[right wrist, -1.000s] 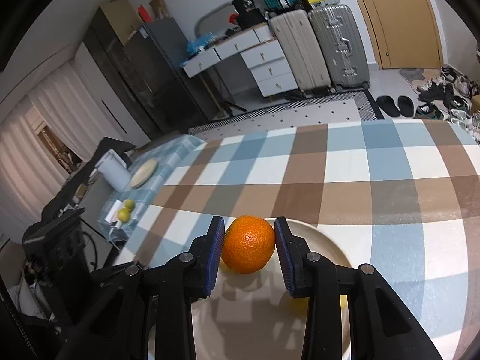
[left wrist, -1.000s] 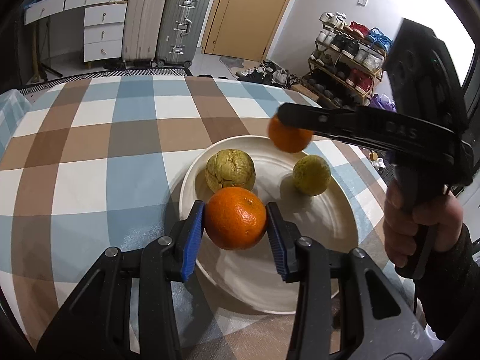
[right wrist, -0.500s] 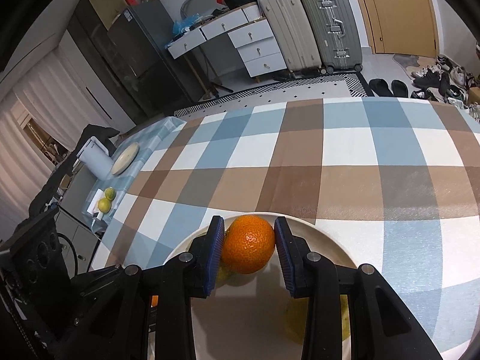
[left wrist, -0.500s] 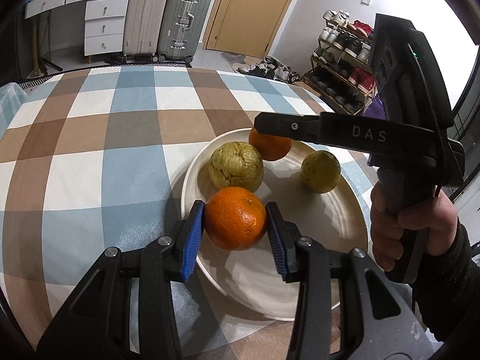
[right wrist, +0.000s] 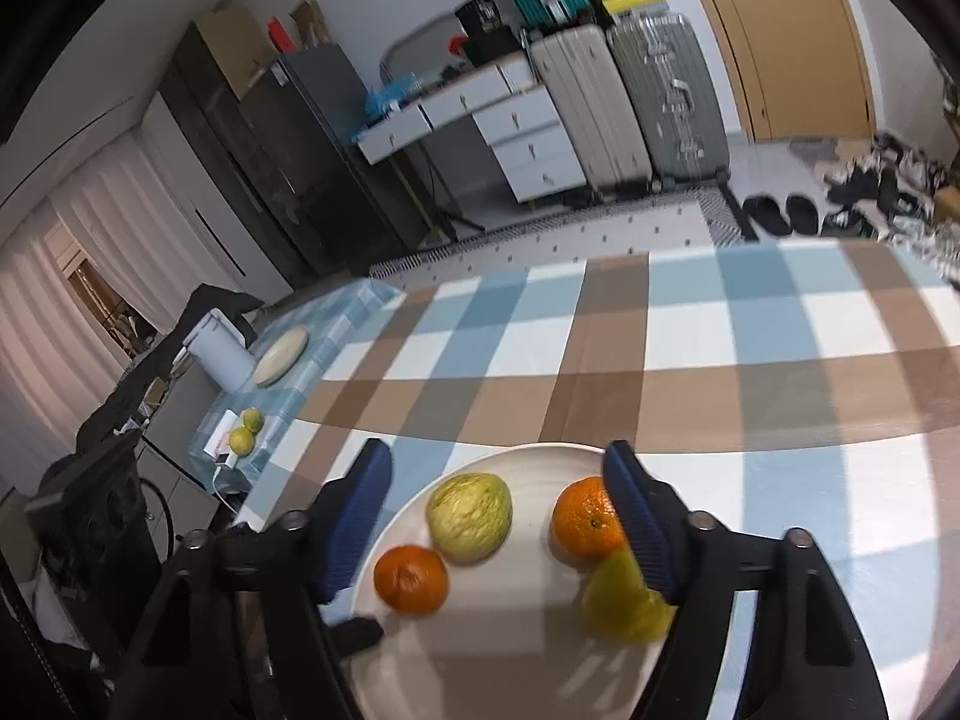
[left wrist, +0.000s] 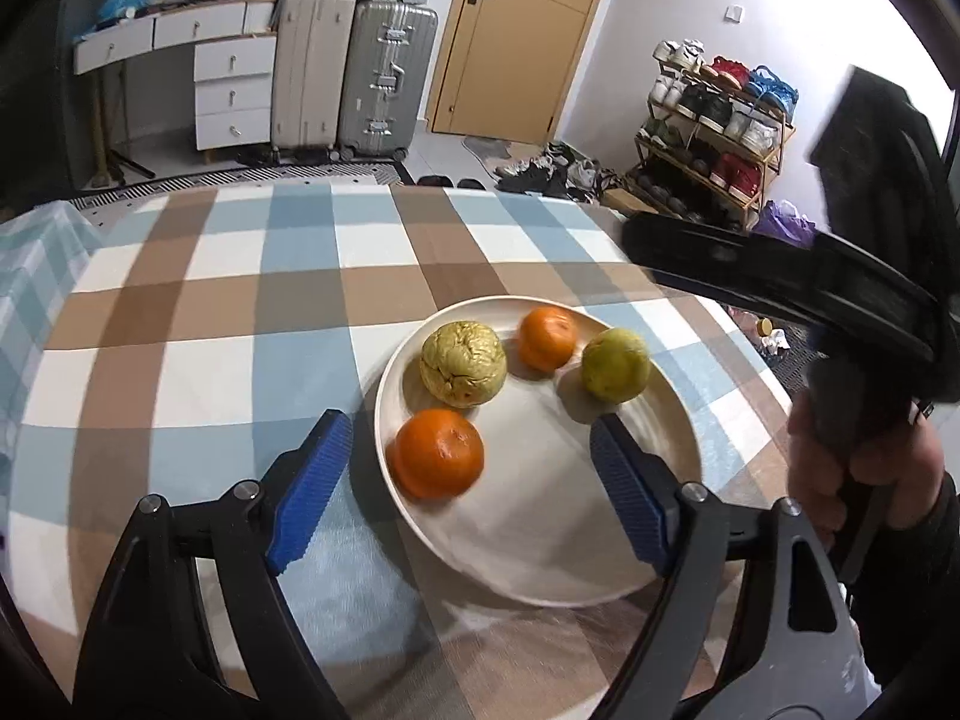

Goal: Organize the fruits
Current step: 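Place both oranges on the cream plate and open both tools, then move both tools back toward the plums and tomatoes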

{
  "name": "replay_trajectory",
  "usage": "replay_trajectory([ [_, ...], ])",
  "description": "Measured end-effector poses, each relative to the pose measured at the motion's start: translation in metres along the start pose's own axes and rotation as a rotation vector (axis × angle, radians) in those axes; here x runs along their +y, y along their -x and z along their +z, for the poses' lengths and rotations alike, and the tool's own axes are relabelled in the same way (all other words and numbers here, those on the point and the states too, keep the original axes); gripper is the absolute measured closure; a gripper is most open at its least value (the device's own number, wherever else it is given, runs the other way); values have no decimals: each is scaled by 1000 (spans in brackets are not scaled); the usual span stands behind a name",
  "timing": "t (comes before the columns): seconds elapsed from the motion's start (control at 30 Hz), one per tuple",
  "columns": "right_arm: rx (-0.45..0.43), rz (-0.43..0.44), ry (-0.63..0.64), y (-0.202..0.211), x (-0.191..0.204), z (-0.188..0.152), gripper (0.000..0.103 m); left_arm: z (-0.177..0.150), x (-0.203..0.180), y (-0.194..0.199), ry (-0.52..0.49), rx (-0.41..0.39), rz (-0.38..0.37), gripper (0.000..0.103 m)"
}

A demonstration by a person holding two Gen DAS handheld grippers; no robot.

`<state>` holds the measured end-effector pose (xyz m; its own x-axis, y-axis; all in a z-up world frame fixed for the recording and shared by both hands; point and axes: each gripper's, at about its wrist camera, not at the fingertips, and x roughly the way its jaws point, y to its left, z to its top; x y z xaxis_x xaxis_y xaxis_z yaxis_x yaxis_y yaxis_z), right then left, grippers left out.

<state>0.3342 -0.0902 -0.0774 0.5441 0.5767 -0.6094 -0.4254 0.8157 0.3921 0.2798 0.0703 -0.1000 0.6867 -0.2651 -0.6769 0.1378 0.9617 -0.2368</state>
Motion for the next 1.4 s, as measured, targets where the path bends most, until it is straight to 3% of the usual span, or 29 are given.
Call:
replay_trajectory([
  [0.07, -30, -12, 14, 21, 6, -6, 9, -2, -6, 12, -8, -11, 14, 20],
  [0.17, -72, -36, 25, 51, 13, -16, 3, -6, -18, 31, -28, -16, 20, 18],
  [0.3, -112, -56, 33, 89, 21, -38, 3, -15, -39, 63, -62, -44, 49, 16],
  [0.4, -146, -78, 44, 115, 29, -55, 2, -23, -52, 84, -71, -69, 71, 1],
  [0.87, -267, -82, 74, 199, 62, -130, 0, -89, -92, 146, -56, -100, 118, 1],
  [1.4, -150, -121, 95, 203, 79, -222, 0, -156, -74, 150, 37, -23, 110, 1],
])
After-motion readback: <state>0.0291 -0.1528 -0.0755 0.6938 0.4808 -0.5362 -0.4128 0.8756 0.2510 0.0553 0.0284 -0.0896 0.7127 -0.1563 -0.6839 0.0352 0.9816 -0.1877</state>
